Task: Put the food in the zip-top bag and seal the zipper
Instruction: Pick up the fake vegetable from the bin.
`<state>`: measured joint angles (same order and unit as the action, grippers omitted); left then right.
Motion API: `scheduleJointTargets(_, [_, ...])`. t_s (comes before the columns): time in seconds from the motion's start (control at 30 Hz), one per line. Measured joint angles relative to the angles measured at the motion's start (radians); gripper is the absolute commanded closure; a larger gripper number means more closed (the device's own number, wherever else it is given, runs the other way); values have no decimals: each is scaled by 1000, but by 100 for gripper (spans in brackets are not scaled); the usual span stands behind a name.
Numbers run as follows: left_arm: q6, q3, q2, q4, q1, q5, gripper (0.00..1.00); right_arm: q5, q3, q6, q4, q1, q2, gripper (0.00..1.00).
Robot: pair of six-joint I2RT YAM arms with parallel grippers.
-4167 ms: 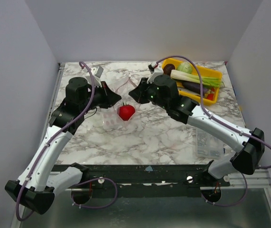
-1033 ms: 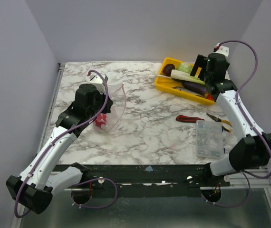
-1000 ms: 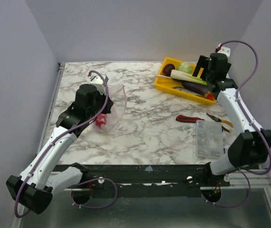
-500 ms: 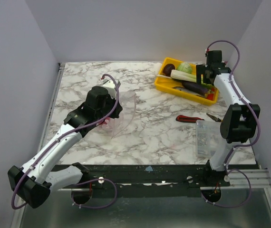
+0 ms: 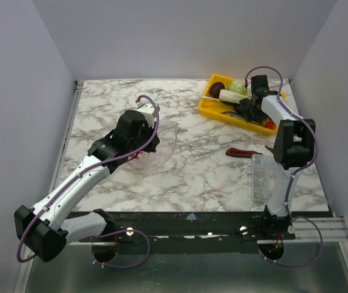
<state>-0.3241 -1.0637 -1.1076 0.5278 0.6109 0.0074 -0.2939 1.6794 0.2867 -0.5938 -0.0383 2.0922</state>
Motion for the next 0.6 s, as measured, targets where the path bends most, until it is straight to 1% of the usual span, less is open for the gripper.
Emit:
scheduleJointTargets(0.13, [3,-6,-11,3,-1,0,100,-16,-12,35,18,-16,2,17])
scheduleJointTargets(0.2, [3,-6,-12,5,-1,0,100,-22,-14,48,24,-23,2,20])
scheduleJointTargets(0.27, [3,-6,-13,5,-1,0,100,-29,-18,60,30,-32,2,26])
scheduleJointTargets(0.37, [3,-6,-14,5,-1,0,100,-29,-30,84,48,-42,2,38])
scheduleJointTargets(0.5, [3,-6,-14,5,-1,0,100,-30,-38,122,50,-50,2,40])
scheduleJointTargets(0.6, [3,-6,-14,5,-2,0,100,-37,-39,143,50,-59,2,44])
